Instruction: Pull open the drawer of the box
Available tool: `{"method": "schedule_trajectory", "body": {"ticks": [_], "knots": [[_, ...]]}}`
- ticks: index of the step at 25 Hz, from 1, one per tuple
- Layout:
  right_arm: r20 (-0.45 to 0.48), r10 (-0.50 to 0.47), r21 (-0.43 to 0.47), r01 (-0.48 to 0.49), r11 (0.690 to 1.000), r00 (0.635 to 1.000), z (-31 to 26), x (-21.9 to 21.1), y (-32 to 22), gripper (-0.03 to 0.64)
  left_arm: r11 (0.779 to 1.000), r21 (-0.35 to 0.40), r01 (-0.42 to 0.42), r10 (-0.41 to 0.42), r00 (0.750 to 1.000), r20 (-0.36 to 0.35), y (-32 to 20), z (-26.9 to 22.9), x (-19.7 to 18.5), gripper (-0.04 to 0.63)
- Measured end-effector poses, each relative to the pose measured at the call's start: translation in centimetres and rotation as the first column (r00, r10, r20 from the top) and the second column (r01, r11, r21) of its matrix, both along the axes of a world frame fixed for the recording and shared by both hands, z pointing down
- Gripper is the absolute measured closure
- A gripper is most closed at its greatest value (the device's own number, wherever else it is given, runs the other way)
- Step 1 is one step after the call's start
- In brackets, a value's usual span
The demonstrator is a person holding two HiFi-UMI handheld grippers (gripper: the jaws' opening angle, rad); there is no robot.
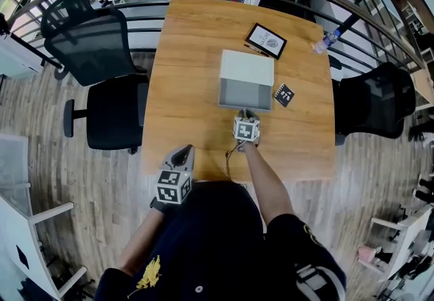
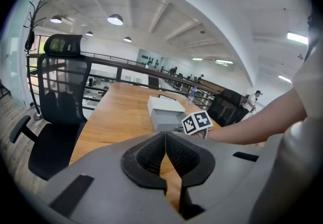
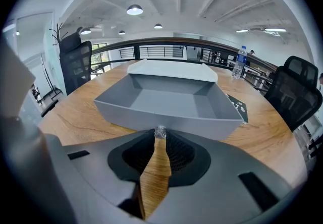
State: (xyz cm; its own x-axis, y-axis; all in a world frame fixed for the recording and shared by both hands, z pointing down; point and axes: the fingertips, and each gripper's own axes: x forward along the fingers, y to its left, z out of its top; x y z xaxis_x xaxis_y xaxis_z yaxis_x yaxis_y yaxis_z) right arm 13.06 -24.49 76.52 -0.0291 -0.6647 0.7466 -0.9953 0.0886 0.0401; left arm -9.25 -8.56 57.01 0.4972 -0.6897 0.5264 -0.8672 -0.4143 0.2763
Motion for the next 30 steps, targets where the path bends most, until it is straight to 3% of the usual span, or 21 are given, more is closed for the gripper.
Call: {"method": "schedule_trajectory", "body": {"ticks": [5, 19, 28, 30], "knots": [[0.023, -0.027, 0.041, 0.026, 0.999, 0.999, -0.8, -0.4, -0.5, 0.551, 1.0, -0.006, -0.008, 0.008, 1.0, 0.003, 0.1, 0.3, 0.5, 0.577], [0.021, -0.006, 0.041, 0.005, 0.999, 1.0, -0.8, -0.5, -0.2, 0.551, 1.0, -0.007, -0.006, 0.006, 1.0, 0.005, 0.3, 0.2, 0.7, 0.577], [0.112, 0.0, -0.037, 0.004, 0.999, 0.994, 0.3, -0.7, 1.3, 0.542, 1.0, -0.028, -0.007, 0.007, 1.0, -0.004, 0.0, 0.6, 0.7, 0.577], [0.135, 0.027, -0.016, -0.025, 1.0, 0.99, -0.8, 0.0, 2.5, 0.555, 1.0, -0.023, -0.01, 0.01, 1.0, 0.002, -0.1, 0.6, 0.9, 0.577]]}}
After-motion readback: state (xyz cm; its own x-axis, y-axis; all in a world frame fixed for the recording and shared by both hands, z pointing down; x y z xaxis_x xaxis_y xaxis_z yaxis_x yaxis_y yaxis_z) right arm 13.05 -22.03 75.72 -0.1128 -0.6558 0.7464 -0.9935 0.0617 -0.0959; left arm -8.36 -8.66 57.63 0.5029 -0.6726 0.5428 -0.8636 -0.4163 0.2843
